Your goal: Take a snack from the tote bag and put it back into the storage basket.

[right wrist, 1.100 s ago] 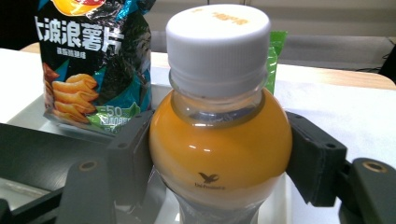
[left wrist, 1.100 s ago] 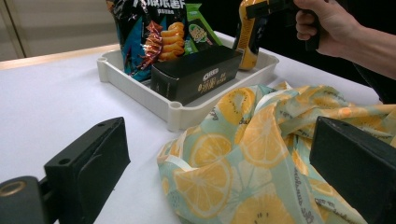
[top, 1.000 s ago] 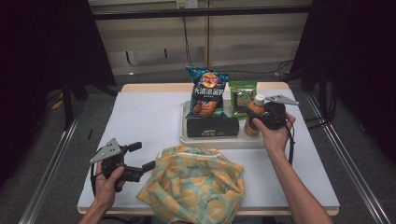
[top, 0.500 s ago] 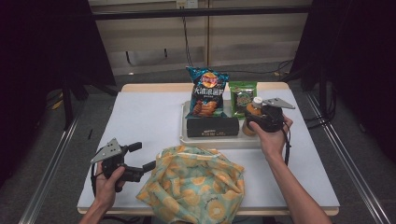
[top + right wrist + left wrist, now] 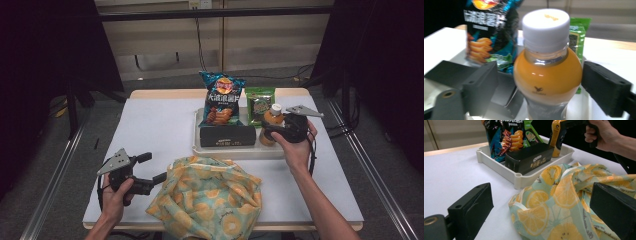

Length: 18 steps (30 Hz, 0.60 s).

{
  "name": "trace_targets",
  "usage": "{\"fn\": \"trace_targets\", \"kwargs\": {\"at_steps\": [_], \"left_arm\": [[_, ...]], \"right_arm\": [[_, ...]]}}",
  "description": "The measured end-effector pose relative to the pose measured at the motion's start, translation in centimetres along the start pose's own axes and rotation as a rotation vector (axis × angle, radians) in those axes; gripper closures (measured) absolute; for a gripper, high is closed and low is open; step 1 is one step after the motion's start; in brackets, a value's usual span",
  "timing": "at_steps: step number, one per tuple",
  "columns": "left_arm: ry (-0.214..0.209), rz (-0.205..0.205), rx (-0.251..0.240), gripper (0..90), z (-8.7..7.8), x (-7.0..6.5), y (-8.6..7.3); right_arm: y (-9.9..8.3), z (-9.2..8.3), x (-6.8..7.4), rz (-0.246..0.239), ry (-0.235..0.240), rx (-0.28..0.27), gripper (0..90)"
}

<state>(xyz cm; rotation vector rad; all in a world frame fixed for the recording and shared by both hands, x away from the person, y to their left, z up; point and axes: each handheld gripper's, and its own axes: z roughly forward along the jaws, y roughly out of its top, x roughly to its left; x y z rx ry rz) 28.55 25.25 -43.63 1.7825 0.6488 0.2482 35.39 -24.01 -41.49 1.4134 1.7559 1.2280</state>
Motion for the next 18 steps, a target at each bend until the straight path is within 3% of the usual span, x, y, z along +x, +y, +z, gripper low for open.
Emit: {"fn": "trace_targets", "kwargs": {"at_steps": [5,10,11,18], "left_arm": [[0.017,-0.001,0.009,4.5,0.0,0.0,0.0],[0.011,0.003,0.012,4.4,-0.1,0.0,-0.1],[0.030,0.004,0.014,4.4,-0.1,-0.1,-0.1],[0.039,0.008,0.019,4.1,-0.2,-0.1,-0.1]], "right_arm": [[0.0,-2.1,-0.8,-0.017,0.069,-0.012,6.2],[-0.4,-4.4,-1.4,-0.039,0.105,-0.028,3.3],[-0.5,-4.9,-1.6,-0.038,0.118,-0.029,3.2],[-1.5,-7.6,-2.0,-0.052,0.159,-0.046,1.8]]}}
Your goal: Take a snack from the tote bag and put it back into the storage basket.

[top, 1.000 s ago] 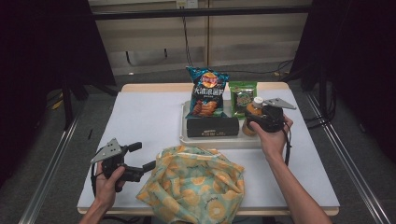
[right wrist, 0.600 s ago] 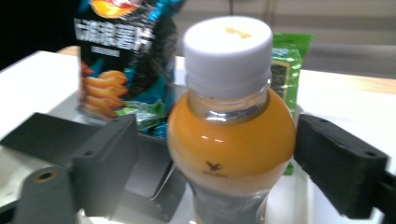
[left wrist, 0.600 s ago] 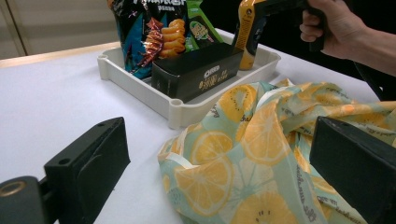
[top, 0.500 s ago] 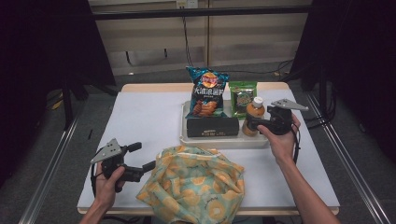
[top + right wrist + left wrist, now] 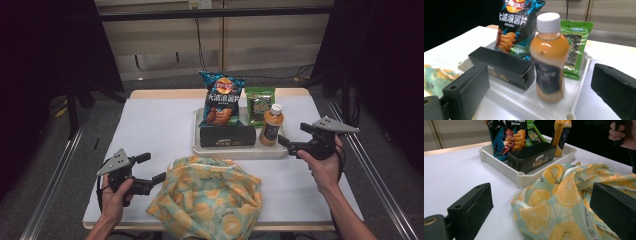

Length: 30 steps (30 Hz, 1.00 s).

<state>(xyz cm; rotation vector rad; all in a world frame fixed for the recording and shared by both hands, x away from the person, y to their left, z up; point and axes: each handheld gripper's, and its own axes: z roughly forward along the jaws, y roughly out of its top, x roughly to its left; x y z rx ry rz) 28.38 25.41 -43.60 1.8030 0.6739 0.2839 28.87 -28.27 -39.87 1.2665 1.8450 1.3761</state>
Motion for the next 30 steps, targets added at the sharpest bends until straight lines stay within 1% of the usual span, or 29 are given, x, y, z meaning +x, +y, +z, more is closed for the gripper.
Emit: {"fn": "trace_targets", "kwargs": {"at_steps": [1,2,3,4,5,6,7,9,10,11,12,13,14,15,16,17,19,21,22,23,25,26,27,28,29,30], "left_arm": [[0.006,0.000,-0.001,4.1,0.0,-0.1,0.0],[-0.003,0.004,-0.005,4.0,0.0,0.0,0.0],[-0.001,0.009,0.000,3.9,0.1,0.0,0.0],[0.010,0.009,0.008,3.9,0.1,-0.1,0.0],[0.010,0.009,0.008,3.9,0.1,-0.1,0.0],[0.009,0.008,0.012,3.9,0.1,-0.1,-0.1],[0.021,-0.004,0.020,3.9,0.0,-0.1,-0.2],[0.019,-0.011,0.016,3.9,0.1,-0.1,-0.2],[0.017,-0.014,0.017,3.9,0.0,-0.1,-0.2],[0.034,-0.012,0.021,3.8,0.0,-0.2,-0.2],[0.020,-0.014,0.014,3.7,-0.1,-0.1,-0.2],[0.029,-0.006,0.022,3.7,-0.1,0.0,-0.2],[0.037,-0.010,0.023,3.8,-0.2,0.0,-0.2],[0.031,-0.014,0.019,3.7,-0.2,0.0,-0.2],[0.031,-0.014,0.019,3.7,-0.2,0.0,-0.2],[0.028,-0.023,0.017,3.5,-0.2,0.0,-0.2],[0.022,-0.021,0.011,3.4,-0.2,0.0,-0.2],[0.017,-0.017,0.011,3.4,-0.2,0.0,-0.2],[0.031,-0.007,0.023,3.3,-0.2,0.0,-0.2],[0.027,-0.014,0.014,3.4,-0.2,0.0,-0.2],[0.021,-0.013,0.007,3.4,-0.3,0.0,-0.1],[0.040,-0.011,0.018,3.4,-0.3,0.0,-0.1],[0.031,-0.021,0.013,3.4,-0.3,0.1,-0.2],[0.037,-0.023,0.014,3.3,-0.3,0.2,-0.2],[0.028,-0.020,0.011,3.3,-0.3,0.3,-0.2],[0.034,-0.023,0.012,3.4,-0.3,0.3,-0.2]], "right_arm": [[-0.2,-0.5,0.1,-0.008,-0.003,-0.002,1.5],[-0.5,-0.9,0.1,-0.012,0.007,-0.006,1.7],[-1.0,-1.7,0.1,-0.012,0.013,0.001,1.2],[-1.3,-2.2,0.1,-0.010,0.024,-0.002,1.5],[-1.5,-2.6,0.2,-0.001,0.024,-0.011,1.7],[-1.5,-2.6,0.2,-0.001,0.024,-0.011,1.7],[-2.0,-3.4,0.2,0.005,0.028,-0.009,1.6],[-2.4,-4.0,0.4,0.004,0.024,-0.008,1.7],[-2.4,-4.0,0.4,0.004,0.024,-0.008,1.7],[-2.6,-4.2,0.5,0.004,0.025,-0.001,1.7],[-3.0,-4.7,0.9,0.007,0.026,0.017,2.2],[-3.3,-5.0,1.0,-0.013,0.027,0.026,2.9],[-3.5,-5.2,1.2,-0.015,0.022,0.036,3.6],[-3.7,-5.4,1.2,-0.020,0.014,0.048,4.2],[-3.7,-5.4,1.2,-0.020,0.014,0.048,4.2],[-4.2,-5.8,1.3,-0.026,0.001,0.063,5.7],[-4.6,-6.1,1.2,-0.020,0.011,0.070,5.7],[-4.8,-6.3,1.1,-0.020,0.009,0.070,6.1],[-5.3,-6.8,0.9,-0.015,0.011,0.067,6.3],[-5.7,-7.1,0.9,-0.010,0.011,0.068,6.3],[-6.3,-7.6,0.7,-0.014,0.004,0.080,6.4],[-6.3,-7.6,0.7,-0.014,0.004,0.080,6.4],[-6.9,-7.8,0.4,0.003,-0.004,0.082,6.5],[-7.1,-7.7,0.3,0.009,-0.008,0.094,6.5],[-7.1,-7.7,0.3,0.009,-0.008,0.094,6.5],[-7.4,-7.3,-0.1,-0.004,-0.009,0.121,6.4]]}}
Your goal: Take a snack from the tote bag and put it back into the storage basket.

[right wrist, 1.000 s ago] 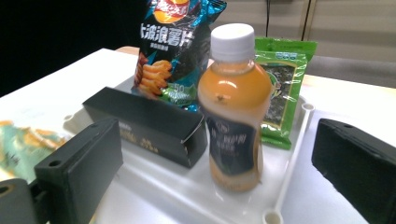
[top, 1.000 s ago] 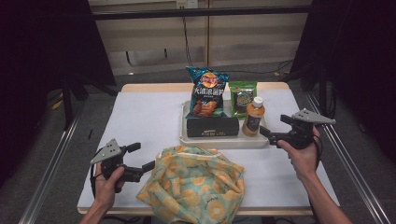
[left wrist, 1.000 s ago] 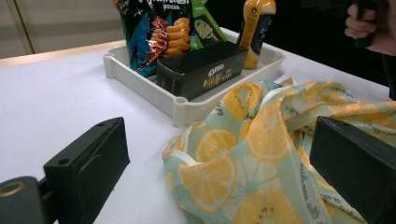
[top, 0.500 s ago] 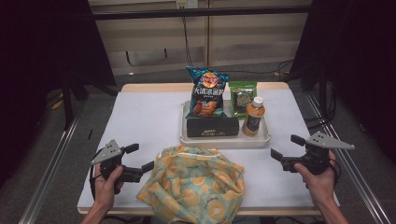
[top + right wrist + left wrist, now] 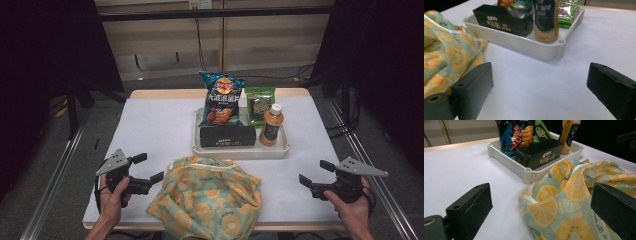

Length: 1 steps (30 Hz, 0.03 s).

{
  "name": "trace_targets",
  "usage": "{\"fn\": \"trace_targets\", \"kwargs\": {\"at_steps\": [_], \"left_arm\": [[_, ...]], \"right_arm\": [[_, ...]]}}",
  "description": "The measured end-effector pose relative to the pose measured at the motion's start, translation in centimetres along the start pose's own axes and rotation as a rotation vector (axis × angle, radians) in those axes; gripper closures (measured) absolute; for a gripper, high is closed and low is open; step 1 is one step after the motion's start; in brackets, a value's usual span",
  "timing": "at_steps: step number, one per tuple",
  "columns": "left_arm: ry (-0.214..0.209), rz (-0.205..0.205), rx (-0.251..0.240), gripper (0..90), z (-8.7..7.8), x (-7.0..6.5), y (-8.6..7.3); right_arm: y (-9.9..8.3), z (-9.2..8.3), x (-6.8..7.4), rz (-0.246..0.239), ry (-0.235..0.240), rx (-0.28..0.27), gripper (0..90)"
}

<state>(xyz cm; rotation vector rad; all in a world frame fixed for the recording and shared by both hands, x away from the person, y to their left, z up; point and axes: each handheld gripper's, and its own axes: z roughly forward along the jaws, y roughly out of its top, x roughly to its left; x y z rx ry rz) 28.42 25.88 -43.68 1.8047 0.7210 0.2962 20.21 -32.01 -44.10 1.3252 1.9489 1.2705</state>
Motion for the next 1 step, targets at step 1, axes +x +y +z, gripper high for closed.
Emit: {"fn": "trace_targets", "kwargs": {"at_steps": [1], "left_arm": [[0.000,0.000,0.000,3.3,0.00,0.00,0.00]], "right_arm": [[0.00,0.00,0.00,0.000,0.000,0.000,6.4]]}}
